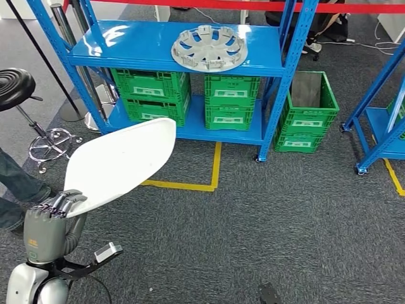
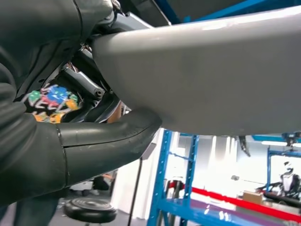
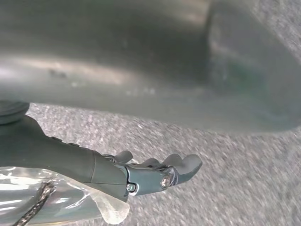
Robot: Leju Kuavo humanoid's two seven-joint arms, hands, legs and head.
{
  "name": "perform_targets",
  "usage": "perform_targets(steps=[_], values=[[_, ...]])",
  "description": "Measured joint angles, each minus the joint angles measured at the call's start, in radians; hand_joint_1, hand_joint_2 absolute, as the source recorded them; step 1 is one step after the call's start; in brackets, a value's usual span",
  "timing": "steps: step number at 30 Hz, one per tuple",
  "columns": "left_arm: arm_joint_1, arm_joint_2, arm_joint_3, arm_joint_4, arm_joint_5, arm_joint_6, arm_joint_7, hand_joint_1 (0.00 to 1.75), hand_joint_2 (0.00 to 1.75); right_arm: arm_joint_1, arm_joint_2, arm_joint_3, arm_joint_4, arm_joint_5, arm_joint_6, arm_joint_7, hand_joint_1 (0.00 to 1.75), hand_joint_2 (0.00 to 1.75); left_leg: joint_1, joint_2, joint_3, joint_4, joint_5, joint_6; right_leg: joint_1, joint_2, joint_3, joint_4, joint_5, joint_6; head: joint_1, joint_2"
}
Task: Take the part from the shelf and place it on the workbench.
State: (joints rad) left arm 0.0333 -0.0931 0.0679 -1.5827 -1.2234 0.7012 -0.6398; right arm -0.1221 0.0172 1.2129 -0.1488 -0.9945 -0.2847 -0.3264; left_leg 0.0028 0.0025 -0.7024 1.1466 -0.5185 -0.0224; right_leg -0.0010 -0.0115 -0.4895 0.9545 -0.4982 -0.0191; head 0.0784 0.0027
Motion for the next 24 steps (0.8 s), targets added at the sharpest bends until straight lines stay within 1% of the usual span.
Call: perform_targets(steps=[1, 2, 3, 4, 5, 6, 7, 8, 9, 10, 11, 12, 13, 14, 15, 16, 17, 18, 19, 20, 21, 22, 23, 24], values=[[0.0, 0.0, 0.0, 0.001, 0.0, 0.0, 0.001, 1.75, 1.75, 0.0, 0.0, 0.0, 0.0, 0.0, 0.0, 0.0, 0.0, 0.0, 0.002, 0.0, -0.007, 0.071, -0.038, -0.004, 0.001, -0.001, -0.017, 0.004, 0.014, 0.0, 0.0, 0.0], [0.0, 0.001, 0.0, 0.003, 0.0, 0.0, 0.003, 1.75, 1.75, 0.0, 0.0, 0.0, 0.0, 0.001, 0.0, 0.0, 0.0, 0.0, 0.003, 0.0, -0.006, 0.124, -0.049, -0.006, 0.002, -0.002, -0.036, 0.009, 0.027, 0.0, 0.0, 0.0], [0.0, 0.001, -0.001, 0.004, 0.0, 0.0, 0.006, 1.75, 1.75, 0.0, 0.0, 0.0, 0.0, 0.002, 0.0, 0.001, 0.0, 0.0, 0.003, 0.0, 0.007, 0.15, -0.035, -0.007, 0.002, -0.002, -0.059, 0.016, 0.04, 0.001, 0.0, 0.0], [0.0, 0.002, -0.002, 0.005, -0.001, 0.0, 0.008, 1.75, 1.75, 0.0, 0.0, 0.001, 0.0, 0.003, 0.0, 0.001, 0.0, 0.0, 0.003, 0.0, 0.036, 0.139, -0.008, -0.006, 0.002, -0.003, -0.082, 0.025, 0.05, 0.003, 0.0, 0.0], [-0.001, 0.002, -0.002, 0.006, -0.002, 0.0, 0.011, 1.75, 1.75, -0.001, 0.0, 0.001, 0.0, 0.004, 0.0, 0.002, 0.0, 0.0, 0.003, 0.0, 0.081, 0.094, 0.017, -0.003, 0.002, -0.003, -0.102, 0.033, 0.06, 0.004, 0.0, 0.0], [-0.003, 0.003, -0.003, 0.006, -0.002, 0.0, 0.013, 1.75, 1.75, -0.002, 0.0, 0.001, 0.0, 0.006, 0.0, 0.003, 0.0, 0.0, 0.002, 0.0, 0.138, 0.022, 0.021, 0.001, 0.003, -0.002, -0.12, 0.041, 0.069, 0.007, 0.0, 0.0], [-0.005, 0.003, -0.004, 0.006, -0.003, 0.0, 0.015, 1.75, 1.75, -0.003, 0.0, 0.001, 0.0, 0.007, 0.0, 0.004, 0.0, 0.0, 0.001, -0.001, 0.194, -0.058, 0.009, 0.007, 0.004, -0.002, -0.133, 0.048, 0.079, 0.01, 0.0, 0.0], [-0.008, 0.003, -0.005, 0.006, -0.004, 0.0, 0.017, 1.75, 1.75, -0.004, 0.001, 0.001, 0.0, 0.009, -0.001, 0.005, 0.0, 0.0, -0.002, -0.001, 0.232, -0.12, -0.006, 0.013, 0.004, -0.001, -0.141, 0.049, 0.09, 0.013, 0.001, 0.0], [-0.01, 0.004, -0.006, 0.006, -0.004, 0.001, 0.019, 1.75, 1.75, -0.004, 0.001, 0.002, 0.0, 0.011, -0.001, 0.007, 0.0, 0.0, -0.006, -0.001, 0.253, -0.16, -0.019, 0.019, 0.003, -0.001, -0.146, 0.048, 0.102, 0.019, 0.001, 0.0], [-0.011, 0.004, -0.006, 0.007, -0.005, 0.001, 0.021, 1.75, 1.75, -0.004, 0.001, 0.003, 0.0, 0.012, -0.002, 0.008, 0.0, 0.0, -0.008, -0.001, 0.252, -0.176, -0.015, 0.026, 0.002, -0.001, -0.15, 0.044, 0.116, 0.025, 0.001, 0.0], [-0.011, 0.005, -0.006, 0.007, -0.006, 0.001, 0.024, 1.75, 1.75, -0.003, 0.001, 0.004, 0.0, 0.013, -0.002, 0.01, 0.0, 0.0, -0.008, 0.001, 0.24, -0.177, -0.001, 0.033, 0.0, 0.001, -0.155, 0.042, 0.122, 0.03, -0.001, 0.0], [-0.012, 0.005, -0.007, 0.008, -0.006, 0.001, 0.026, 1.75, 1.75, -0.002, 0.001, 0.005, 0.0, 0.014, -0.003, 0.012, 0.0, 0.0, -0.008, 0.003, 0.226, -0.18, 0.013, 0.041, -0.001, 0.003, -0.164, 0.049, 0.107, 0.035, -0.001, 0.0], [-0.012, 0.005, -0.008, 0.009, -0.006, 0.001, 0.027, 1.75, 1.75, 0.0, 0.001, 0.006, 0.0, 0.014, -0.004, 0.012, 0.0, 0.0, -0.006, 0.005, 0.21, -0.183, 0.028, 0.049, -0.002, 0.005, -0.177, 0.072, 0.073, 0.04, 0.0, 0.0], [-0.012, 0.005, -0.009, 0.01, -0.006, 0.001, 0.029, 1.75, 1.75, 0.001, 0.002, 0.007, 0.0, 0.014, -0.005, 0.013, 0.0, 0.0, -0.004, 0.006, 0.194, -0.185, 0.042, 0.054, -0.003, 0.007, -0.192, 0.113, 0.021, 0.043, 0.001, 0.0], [-0.012, 0.005, -0.012, 0.01, -0.006, 0.001, 0.029, 1.75, 1.75, 0.001, 0.002, 0.007, 0.0, 0.014, -0.006, 0.013, 0.0, 0.0, -0.004, 0.005, 0.176, -0.185, 0.055, 0.057, -0.004, 0.008, -0.205, 0.17, -0.034, 0.047, 0.003, 0.0], [-0.011, 0.006, -0.015, 0.011, -0.004, 0.001, 0.03, 1.75, 1.75, 0.001, 0.002, 0.008, 0.0, 0.014, -0.006, 0.013, 0.0, 0.0, -0.004, 0.005, 0.158, -0.185, 0.068, 0.058, -0.004, 0.008, -0.217, 0.236, -0.07, 0.05, 0.005, 0.0], [-0.011, 0.006, -0.018, 0.012, -0.003, 0.001, 0.03, 1.75, 1.75, 0.0, 0.002, 0.008, 0.0, 0.014, -0.006, 0.013, 0.0, 0.0, -0.004, 0.006, 0.14, -0.184, 0.083, 0.057, -0.004, 0.008, -0.221, 0.294, -0.078, 0.052, 0.005, 0.0], [-0.01, 0.007, -0.02, 0.015, -0.002, 0.001, 0.03, 1.75, 1.75, 0.0, 0.002, 0.009, 0.0, 0.015, -0.006, 0.013, 0.0, 0.0, -0.005, 0.007, 0.121, -0.183, 0.097, 0.055, -0.005, 0.008, -0.217, 0.334, -0.059, 0.053, 0.005, 0.0], [-0.01, 0.008, -0.021, 0.017, -0.001, 0.001, 0.031, 1.75, 1.75, 0.0, 0.002, 0.009, 0.0, 0.016, -0.007, 0.014, 0.0, 0.0, -0.004, 0.007, 0.103, -0.182, 0.11, 0.052, -0.005, 0.008, -0.2, 0.344, -0.023, 0.053, 0.005, 0.0], [-0.01, 0.008, -0.022, 0.018, 0.0, 0.001, 0.031, 1.75, 1.75, 0.001, 0.002, 0.01, 0.0, 0.016, -0.007, 0.015, 0.0, 0.0, -0.003, 0.008, 0.087, -0.18, 0.123, 0.049, -0.005, 0.008, -0.165, 0.317, 0.01, 0.053, 0.005, 0.0], [-0.01, 0.008, -0.022, 0.02, 0.0, 0.001, 0.031, 1.75, 1.75, 0.0, 0.002, 0.011, 0.0, 0.016, -0.008, 0.016, 0.0, 0.0, -0.003, 0.007, 0.073, -0.175, 0.133, 0.045, -0.006, 0.008, -0.113, 0.257, 0.019, 0.053, 0.006, 0.0], [-0.01, 0.008, -0.022, 0.02, 0.001, 0.001, 0.031, 1.75, 1.75, -0.001, 0.002, 0.013, 0.0, 0.017, -0.009, 0.016, 0.0, 0.0, -0.004, 0.007, 0.062, -0.169, 0.142, 0.04, -0.006, 0.009, -0.048, 0.172, 0.002, 0.052, 0.009, 0.0], [-0.011, 0.008, -0.022, 0.02, 0.002, 0.002, 0.031, 1.75, 1.75, -0.003, 0.002, 0.014, 0.0, 0.017, -0.009, 0.016, 0.0, 0.0, -0.004, 0.007, 0.054, -0.163, 0.151, 0.034, -0.005, 0.01, 0.005, 0.093, -0.027, 0.05, 0.01, 0.0], [-0.011, 0.009, -0.022, 0.02, 0.003, 0.002, 0.031, 1.75, 1.75, -0.005, 0.002, 0.016, 0.0, 0.017, -0.01, 0.015, 0.0, 0.0, -0.005, 0.007, 0.05, -0.159, 0.158, 0.029, -0.003, 0.011, 0.04, 0.036, -0.055, 0.047, 0.012, 0.0]])
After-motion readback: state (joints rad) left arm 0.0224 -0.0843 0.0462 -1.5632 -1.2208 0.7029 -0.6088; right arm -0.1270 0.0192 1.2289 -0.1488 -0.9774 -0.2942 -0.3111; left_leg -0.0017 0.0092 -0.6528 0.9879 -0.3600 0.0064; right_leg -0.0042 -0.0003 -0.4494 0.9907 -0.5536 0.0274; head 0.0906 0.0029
